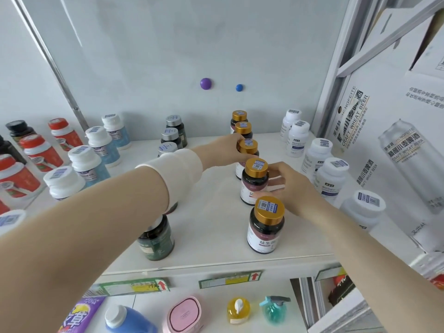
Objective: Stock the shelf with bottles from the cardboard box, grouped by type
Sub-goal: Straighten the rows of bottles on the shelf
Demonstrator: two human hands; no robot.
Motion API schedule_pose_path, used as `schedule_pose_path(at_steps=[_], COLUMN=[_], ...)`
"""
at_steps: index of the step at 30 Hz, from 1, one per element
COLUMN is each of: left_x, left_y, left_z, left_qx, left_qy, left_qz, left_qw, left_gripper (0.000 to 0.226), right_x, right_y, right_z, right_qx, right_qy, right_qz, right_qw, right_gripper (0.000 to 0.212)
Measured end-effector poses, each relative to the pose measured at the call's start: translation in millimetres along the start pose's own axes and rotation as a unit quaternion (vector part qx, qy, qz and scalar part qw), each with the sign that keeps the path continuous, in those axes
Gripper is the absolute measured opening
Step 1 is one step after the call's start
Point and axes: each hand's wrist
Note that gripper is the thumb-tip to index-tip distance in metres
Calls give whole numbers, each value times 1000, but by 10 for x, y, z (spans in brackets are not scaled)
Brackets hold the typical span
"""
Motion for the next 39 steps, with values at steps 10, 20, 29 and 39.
schedule_pose_path(at_steps=[10,20,29,39], left_x=[-202,-1173,-1497,-1529], left_y=[759,1202,908,551], left_z=[522,912,656,376], left_qx=[35,-22,-15,4], left_qy=[2,40,-68,-76], left_qz=[-174,-452,-275,-110], left_qw=[984,891,959,991], left_gripper=[47,51,55,47], right_x=[-851,-1307,-975,-467], right_y=[236,-815,-1247,-1546], right_z=[-69,-301,-240,-219], right_qx=[4,-109,-102,-36], right_qy=[107,91,-1,-22], right_qz=[184,451,268,-68], right_qw=[977,881,958,997], right_gripper=[56,54,74,49])
Point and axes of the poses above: each hand's wrist, its own z-axis away from the middle knuckle, its own y-axis out of the back of the hand, x = y × z, and after that the axes turned 15 degrees about -z, right-handed
